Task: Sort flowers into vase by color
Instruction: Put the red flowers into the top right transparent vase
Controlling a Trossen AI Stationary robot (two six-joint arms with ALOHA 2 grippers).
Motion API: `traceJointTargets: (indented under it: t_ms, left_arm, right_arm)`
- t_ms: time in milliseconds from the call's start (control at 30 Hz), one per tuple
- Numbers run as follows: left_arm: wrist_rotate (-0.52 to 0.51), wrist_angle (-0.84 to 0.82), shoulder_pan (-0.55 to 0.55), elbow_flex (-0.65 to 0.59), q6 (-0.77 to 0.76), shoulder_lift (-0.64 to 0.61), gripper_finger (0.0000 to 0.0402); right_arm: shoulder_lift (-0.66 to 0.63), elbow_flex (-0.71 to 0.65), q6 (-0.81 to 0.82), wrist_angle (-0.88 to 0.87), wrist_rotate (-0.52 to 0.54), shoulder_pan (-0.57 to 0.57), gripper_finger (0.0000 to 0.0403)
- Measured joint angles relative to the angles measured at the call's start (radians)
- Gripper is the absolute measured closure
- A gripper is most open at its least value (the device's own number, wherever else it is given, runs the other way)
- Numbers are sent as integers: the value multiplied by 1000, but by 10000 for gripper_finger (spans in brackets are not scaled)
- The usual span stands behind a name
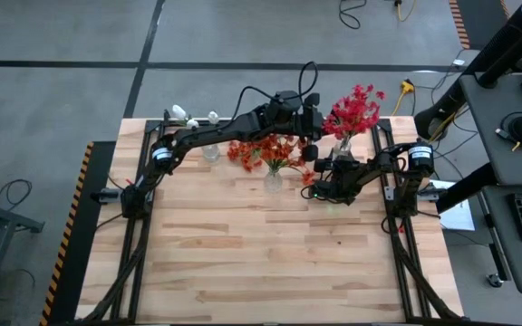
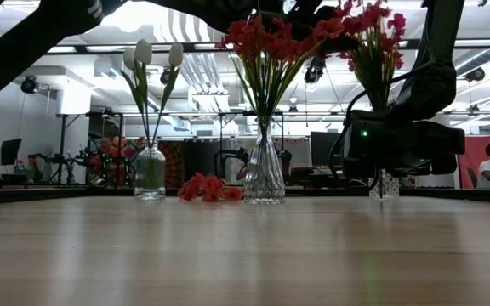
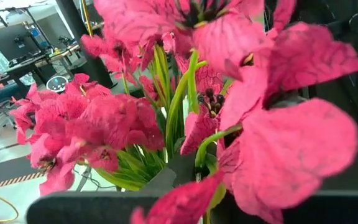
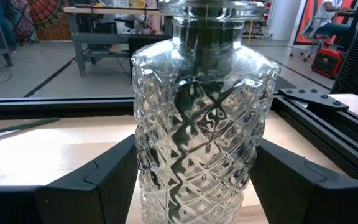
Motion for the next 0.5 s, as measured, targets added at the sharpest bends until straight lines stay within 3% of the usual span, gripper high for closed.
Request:
traceJointTargets:
  t_ms: [500]
  left_arm:
    - [-8, 35, 7, -1, -3, 51, 399]
  right_arm:
    - [-1, 0, -5, 0, -3, 0, 140]
